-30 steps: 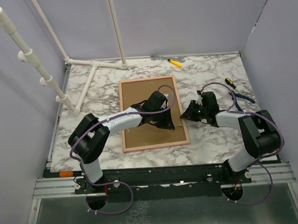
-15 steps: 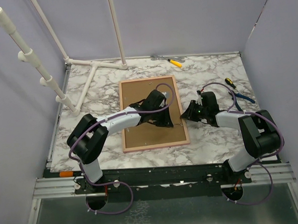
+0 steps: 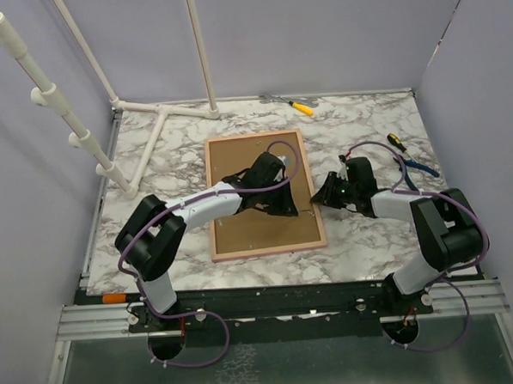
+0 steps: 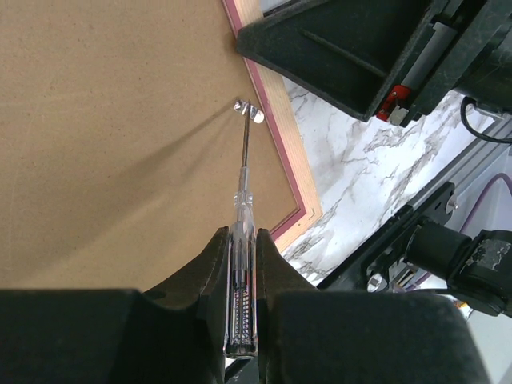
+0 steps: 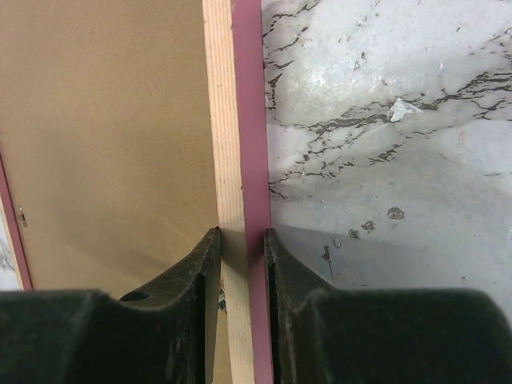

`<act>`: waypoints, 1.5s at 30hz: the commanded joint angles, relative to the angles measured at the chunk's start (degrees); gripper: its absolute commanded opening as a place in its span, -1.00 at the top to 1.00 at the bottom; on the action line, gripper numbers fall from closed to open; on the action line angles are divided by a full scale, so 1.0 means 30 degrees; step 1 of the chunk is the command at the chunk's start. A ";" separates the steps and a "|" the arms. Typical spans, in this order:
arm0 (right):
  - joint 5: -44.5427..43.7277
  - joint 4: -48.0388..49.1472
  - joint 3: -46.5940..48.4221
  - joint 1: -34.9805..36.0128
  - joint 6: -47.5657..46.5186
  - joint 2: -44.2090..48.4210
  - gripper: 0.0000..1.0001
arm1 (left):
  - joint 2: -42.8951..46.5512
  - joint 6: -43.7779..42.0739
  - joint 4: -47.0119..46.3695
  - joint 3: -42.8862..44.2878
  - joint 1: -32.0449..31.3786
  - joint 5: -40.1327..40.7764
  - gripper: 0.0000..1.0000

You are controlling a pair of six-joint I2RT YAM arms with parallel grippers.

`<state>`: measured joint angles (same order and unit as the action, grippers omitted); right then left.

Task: Take the photo out of the frame
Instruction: Release the photo frame item from the photo frame.

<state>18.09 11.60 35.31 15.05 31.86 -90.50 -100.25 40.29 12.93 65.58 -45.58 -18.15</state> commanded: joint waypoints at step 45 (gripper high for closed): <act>-0.0889 -0.0173 0.0103 0.0023 -0.0170 -0.0363 0.50 | -0.1142 -0.1620 0.1999 0.0899 -0.0212 -0.1010 1.00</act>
<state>18.09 11.60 35.31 15.05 31.88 -90.50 -102.35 37.06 14.33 67.53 -45.60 -19.97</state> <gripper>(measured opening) 0.259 0.144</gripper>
